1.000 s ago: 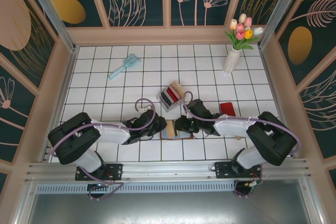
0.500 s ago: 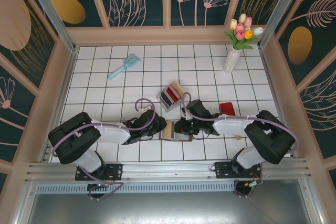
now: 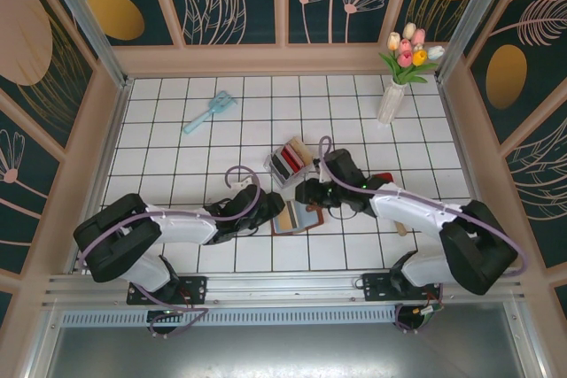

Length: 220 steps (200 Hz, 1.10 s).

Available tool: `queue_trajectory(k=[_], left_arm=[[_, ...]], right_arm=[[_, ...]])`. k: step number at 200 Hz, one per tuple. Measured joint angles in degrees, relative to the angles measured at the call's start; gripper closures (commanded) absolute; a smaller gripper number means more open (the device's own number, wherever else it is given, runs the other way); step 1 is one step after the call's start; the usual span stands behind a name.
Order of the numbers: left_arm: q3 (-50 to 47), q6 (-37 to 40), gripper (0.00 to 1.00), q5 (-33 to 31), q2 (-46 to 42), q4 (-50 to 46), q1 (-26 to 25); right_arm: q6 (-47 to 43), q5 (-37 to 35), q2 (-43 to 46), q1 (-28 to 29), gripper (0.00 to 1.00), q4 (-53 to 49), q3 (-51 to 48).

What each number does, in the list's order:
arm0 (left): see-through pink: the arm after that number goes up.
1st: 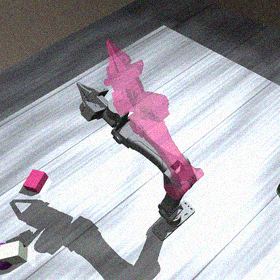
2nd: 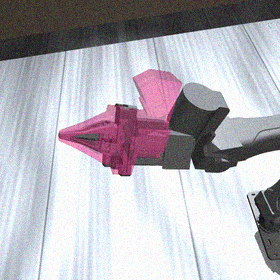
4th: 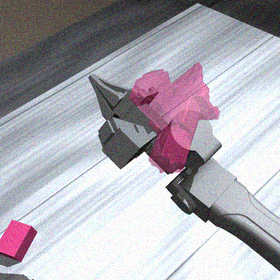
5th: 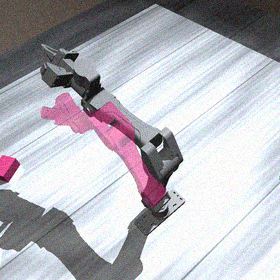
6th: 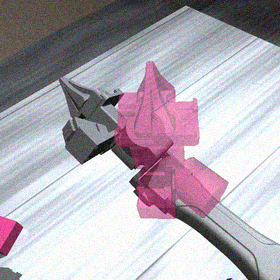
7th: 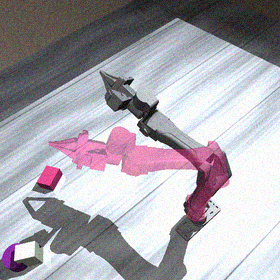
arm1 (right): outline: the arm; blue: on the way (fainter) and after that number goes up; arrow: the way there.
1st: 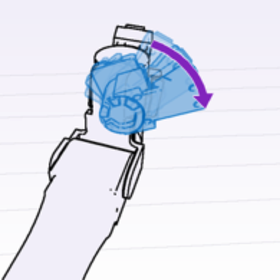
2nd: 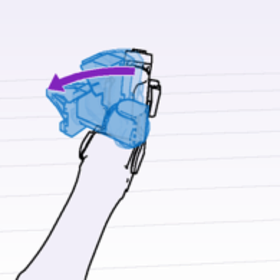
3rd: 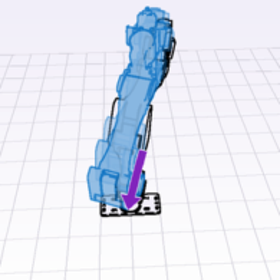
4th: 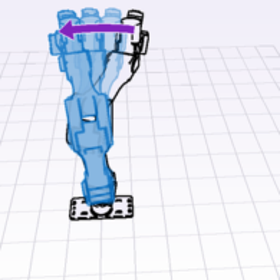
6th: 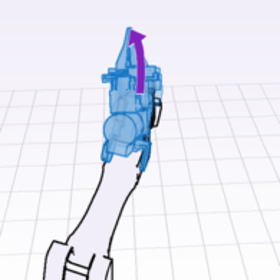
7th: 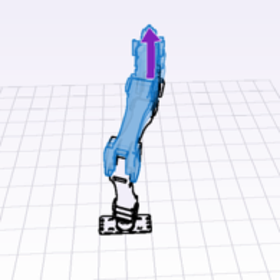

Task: Put the credit cards into the card holder
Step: Insert the credit card into the card slot, then pick up the credit card from the storage box.

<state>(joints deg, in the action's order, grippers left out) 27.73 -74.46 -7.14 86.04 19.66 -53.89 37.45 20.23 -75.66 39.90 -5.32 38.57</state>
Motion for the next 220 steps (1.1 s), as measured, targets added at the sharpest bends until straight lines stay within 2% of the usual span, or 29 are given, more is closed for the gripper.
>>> queue_trajectory(k=[40, 69, 100, 122, 165, 220], left_arm=[[2.0, 1.7, 0.28, -3.5, -3.4, -7.4, 0.9], [4.5, 3.6, 0.27, -3.6, -5.0, -8.2, 6.2], [8.8, 5.6, 0.3, 0.1, -2.3, -7.8, 13.2], [12.3, 6.8, 0.31, 3.0, 2.0, -6.9, 16.2], [15.3, 7.4, 0.32, 8.5, 9.3, -3.7, 18.2], [16.0, 7.4, 0.33, 11.2, 13.3, -0.8, 19.1]], right_arm=[[-5.7, -6.7, 1.4, -2.7, 0.55, -5.7, 8.5], [-13.4, -12.0, -4.1, -2.9, 0.57, -8.8, 18.3], [-20.3, -14.9, -13.1, -2.8, 0.61, -10.3, 25.4], [-24.4, -17.9, -18.8, -2.0, 0.62, -12.6, 28.6], [-30.2, -22.2, -25.7, 0.4, 0.62, -15.4, 34.0], [-33.0, -26.5, -30.0, 1.5, 0.58, -16.8, 37.2]])
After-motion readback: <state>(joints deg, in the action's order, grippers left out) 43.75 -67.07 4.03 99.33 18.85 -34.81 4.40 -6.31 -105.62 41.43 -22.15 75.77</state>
